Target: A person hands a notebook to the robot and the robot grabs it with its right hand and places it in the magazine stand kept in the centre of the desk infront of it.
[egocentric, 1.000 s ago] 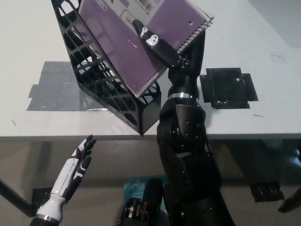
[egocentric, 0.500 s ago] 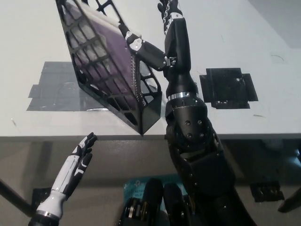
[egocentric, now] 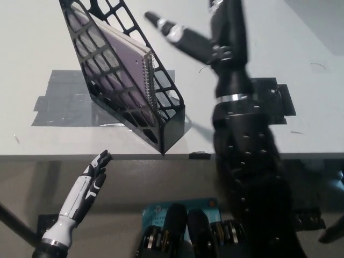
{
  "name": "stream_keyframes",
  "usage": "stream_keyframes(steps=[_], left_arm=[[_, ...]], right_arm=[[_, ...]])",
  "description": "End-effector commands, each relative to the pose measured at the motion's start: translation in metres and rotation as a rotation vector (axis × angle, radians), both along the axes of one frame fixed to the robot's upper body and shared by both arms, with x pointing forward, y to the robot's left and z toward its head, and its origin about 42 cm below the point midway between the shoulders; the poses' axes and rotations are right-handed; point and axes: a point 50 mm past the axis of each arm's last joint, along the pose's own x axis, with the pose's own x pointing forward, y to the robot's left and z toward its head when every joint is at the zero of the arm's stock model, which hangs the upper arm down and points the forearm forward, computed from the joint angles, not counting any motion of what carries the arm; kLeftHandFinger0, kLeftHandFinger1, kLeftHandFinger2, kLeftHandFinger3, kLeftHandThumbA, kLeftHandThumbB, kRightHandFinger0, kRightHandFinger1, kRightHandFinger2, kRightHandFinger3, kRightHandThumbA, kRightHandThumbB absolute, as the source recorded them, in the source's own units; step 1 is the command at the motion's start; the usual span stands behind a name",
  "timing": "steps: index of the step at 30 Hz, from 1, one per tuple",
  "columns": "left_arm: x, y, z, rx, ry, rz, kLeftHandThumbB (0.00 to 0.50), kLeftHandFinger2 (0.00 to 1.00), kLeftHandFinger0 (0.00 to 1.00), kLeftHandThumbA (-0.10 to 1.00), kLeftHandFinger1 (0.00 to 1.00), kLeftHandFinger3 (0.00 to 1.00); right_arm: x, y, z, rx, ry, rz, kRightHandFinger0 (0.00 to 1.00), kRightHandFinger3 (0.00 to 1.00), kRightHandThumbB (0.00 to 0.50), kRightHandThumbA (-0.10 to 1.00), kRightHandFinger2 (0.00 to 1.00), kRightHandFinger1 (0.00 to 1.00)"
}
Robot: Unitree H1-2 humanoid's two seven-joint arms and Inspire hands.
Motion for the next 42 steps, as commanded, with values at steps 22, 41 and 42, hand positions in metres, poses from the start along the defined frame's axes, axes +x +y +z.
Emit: stream_keyframes(steps=[22, 41, 42], left_arm=[[-0.044, -0.019, -0.017, -0.044, 0.004, -0.124, 0.500, 1.00, 1.00, 1.00, 1.00, 1.00], [-0.065, -0.029, -0.037, -0.103, 0.071, -0.103, 0.500, 1.00, 1.00, 1.00, 1.00, 1.00], [-0.064, -0.029, -0.038, -0.103, 0.072, -0.101, 0.500, 1.00, 1.00, 1.00, 1.00, 1.00]], right_arm=[[-0.124, -0.139, -0.121, -0.124, 0.129, 0.024, 1.00, 1.00, 0.251, 0.89, 1.00, 1.00], [-0.159, -0.117, -0.286, -0.404, 0.765, 0.126, 1.00, 1.00, 0.142, 1.00, 1.00, 1.00], [-0.157, -0.116, -0.289, -0.410, 0.777, 0.134, 1.00, 1.00, 0.141, 1.00, 1.00, 1.00]])
